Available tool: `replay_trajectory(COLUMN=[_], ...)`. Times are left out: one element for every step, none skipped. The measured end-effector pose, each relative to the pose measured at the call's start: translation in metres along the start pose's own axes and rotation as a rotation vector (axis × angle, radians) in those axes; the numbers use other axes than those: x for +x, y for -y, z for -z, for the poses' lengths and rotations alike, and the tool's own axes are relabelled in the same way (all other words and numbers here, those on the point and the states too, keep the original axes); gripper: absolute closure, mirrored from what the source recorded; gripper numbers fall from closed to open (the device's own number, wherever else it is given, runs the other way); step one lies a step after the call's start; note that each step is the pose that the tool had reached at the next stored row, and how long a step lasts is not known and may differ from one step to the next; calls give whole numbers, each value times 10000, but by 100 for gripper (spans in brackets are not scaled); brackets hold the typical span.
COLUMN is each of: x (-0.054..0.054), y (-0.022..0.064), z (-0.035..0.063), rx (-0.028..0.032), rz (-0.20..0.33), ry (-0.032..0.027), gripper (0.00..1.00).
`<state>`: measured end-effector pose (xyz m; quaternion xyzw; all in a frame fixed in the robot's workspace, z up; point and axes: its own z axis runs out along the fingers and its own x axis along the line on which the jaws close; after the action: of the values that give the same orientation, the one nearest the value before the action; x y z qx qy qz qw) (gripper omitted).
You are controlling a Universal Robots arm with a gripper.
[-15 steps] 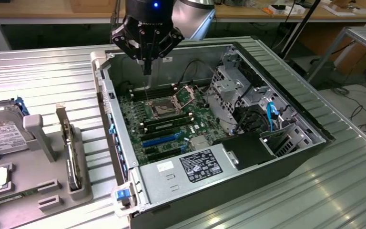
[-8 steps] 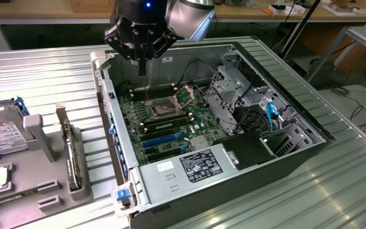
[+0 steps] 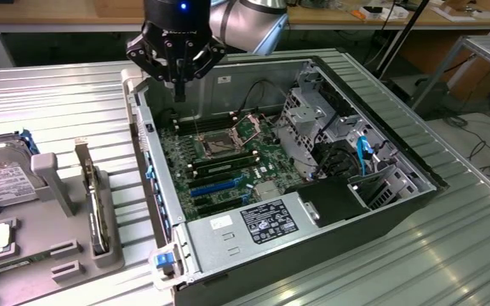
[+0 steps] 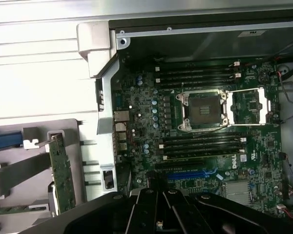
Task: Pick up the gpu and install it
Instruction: 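Reach for the gpu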
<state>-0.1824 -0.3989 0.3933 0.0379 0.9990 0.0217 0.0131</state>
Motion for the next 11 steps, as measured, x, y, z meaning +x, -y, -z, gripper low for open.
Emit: replay_trajectory(x=[15, 32, 48, 63, 83, 101, 125, 139, 155, 184, 208], y=[1, 2, 4, 5, 6, 8, 10, 11, 12, 14, 16], z=[0, 1, 1, 1, 2, 3, 3, 3, 4, 5, 6], rx=[0, 0, -1, -1, 0, 0, -1, -1, -1, -1, 0], rz=[0, 0, 0, 0, 0, 0, 1, 1, 1, 0, 0], ry=[0, 0, 0, 0, 0, 0, 0, 0, 0, 0, 0], gripper=[89, 89, 89, 89, 89, 89, 89, 89, 89, 89, 89])
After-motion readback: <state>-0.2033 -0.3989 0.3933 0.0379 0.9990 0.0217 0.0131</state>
